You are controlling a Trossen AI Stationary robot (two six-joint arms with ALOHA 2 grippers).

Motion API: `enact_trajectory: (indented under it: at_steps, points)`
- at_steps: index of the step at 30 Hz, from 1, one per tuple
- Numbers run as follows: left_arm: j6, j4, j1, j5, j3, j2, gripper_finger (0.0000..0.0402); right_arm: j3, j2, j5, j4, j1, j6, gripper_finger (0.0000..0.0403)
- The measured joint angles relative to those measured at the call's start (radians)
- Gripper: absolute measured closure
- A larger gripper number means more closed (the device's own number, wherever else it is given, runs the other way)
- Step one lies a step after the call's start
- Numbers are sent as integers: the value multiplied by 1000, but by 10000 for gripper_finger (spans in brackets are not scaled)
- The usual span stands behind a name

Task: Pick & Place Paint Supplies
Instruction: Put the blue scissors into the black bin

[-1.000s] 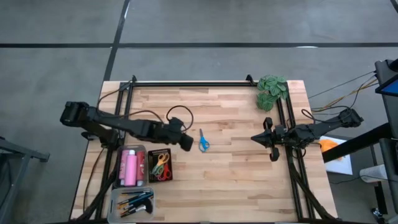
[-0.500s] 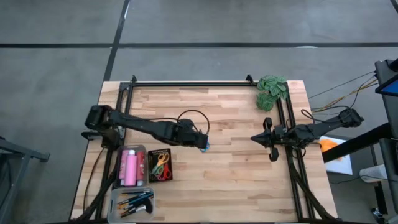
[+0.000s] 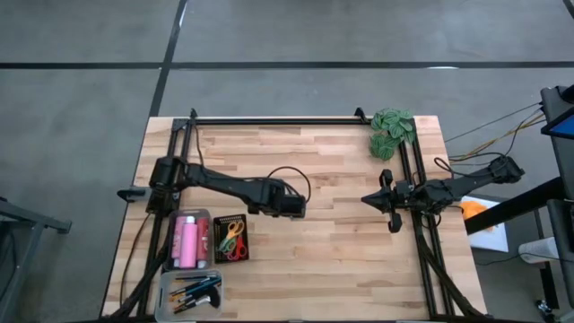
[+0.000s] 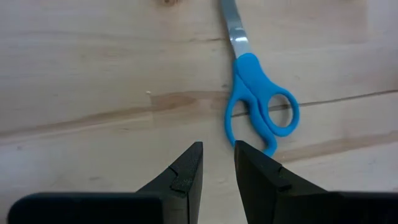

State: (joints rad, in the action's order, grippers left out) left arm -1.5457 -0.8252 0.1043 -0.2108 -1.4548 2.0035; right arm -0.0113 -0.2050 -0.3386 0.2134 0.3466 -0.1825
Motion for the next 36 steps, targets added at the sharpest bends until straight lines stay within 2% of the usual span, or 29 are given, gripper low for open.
enact_trajectory:
  at_steps: [15, 23, 36]
  points:
    - [76, 100, -8, 3, 2, 81, 308, 0, -1, 0, 0, 0, 0, 394]
    - [80, 112, -13, 2, 3, 83, 308, 0, -1, 0, 0, 0, 0, 394]
    - [58, 227, -19, 10, 100, 76, 308, 0, -1, 0, 0, 0, 0, 394]
